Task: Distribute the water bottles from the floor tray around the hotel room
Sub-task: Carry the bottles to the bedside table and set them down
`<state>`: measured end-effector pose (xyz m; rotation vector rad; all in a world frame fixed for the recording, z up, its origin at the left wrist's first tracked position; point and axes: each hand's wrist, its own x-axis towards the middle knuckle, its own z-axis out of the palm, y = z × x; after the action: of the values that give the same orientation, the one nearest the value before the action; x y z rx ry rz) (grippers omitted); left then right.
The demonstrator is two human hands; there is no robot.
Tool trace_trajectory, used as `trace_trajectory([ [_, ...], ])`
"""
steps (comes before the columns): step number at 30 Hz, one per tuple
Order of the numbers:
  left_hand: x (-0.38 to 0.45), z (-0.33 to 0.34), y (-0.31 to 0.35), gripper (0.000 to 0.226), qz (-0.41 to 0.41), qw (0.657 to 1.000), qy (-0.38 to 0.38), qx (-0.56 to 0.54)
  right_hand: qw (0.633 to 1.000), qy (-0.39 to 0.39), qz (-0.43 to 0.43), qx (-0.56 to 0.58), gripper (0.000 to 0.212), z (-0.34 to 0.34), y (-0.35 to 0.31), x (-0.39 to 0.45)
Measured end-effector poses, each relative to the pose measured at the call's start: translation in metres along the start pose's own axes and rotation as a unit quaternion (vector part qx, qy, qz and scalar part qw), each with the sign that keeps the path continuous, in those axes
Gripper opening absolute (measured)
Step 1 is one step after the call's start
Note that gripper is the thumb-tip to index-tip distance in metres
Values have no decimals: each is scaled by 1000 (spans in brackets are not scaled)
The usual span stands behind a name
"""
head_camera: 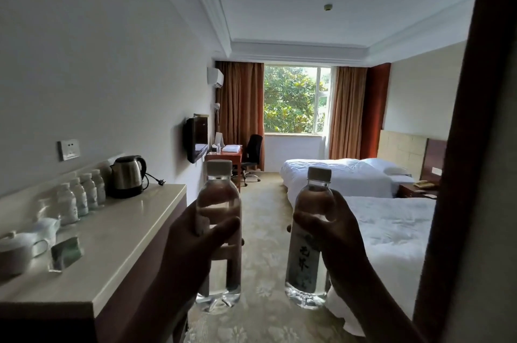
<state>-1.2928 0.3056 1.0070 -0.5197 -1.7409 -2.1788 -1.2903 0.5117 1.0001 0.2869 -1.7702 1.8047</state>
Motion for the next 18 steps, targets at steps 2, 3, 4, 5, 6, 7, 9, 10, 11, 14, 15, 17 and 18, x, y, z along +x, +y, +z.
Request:
trace_trajectory([
  [2, 48, -10, -18, 37, 3, 1000, -5, -1, 1000, -8, -2, -5, 63, 16, 22, 39],
  [3, 73, -14, -27, 40, 3, 1000, -5, -7, 1000, -12, -5, -13, 63, 23, 32, 59],
  [4, 98, -16, -37, 40, 3, 1000, -5, -15, 1000, -15, -8, -25, 62, 29, 41, 80],
  [5, 122, -17, -47, 36, 1, 1000, -6, -19, 999, -17, -13, -38, 60, 33, 51, 99],
  [6, 144, -16, -59, 34, 0, 1000, -9, -23, 998, -18, -18, -49, 56, 37, 60, 117],
  [7, 165, -16, -70, 35, -2, 1000, -13, -24, 998, -19, -24, -59, 54, 40, 70, 134],
  [9, 200, -13, -92, 38, -9, 999, -21, -24, 997, -10, -26, -66, 62, 41, 92, 163],
  [10, 216, -12, -103, 36, -16, 999, -27, -30, 998, 0, -25, -64, 66, 41, 102, 176],
  [11, 230, -11, -113, 37, -24, 998, -33, -36, 998, 10, -25, -64, 68, 41, 113, 188],
  [14, 275, -3, -139, 50, -31, 997, -54, -39, 997, 26, -25, -75, 63, 39, 146, 230],
  [15, 291, 1, -148, 52, -32, 997, -61, -32, 996, 28, -22, -77, 61, 38, 158, 245],
  [17, 322, 8, -169, 48, -32, 997, -66, -24, 996, 31, -16, -78, 59, 32, 185, 276],
  [18, 336, 13, -180, 46, -31, 997, -63, -21, 996, 31, -14, -77, 60, 27, 198, 292],
])
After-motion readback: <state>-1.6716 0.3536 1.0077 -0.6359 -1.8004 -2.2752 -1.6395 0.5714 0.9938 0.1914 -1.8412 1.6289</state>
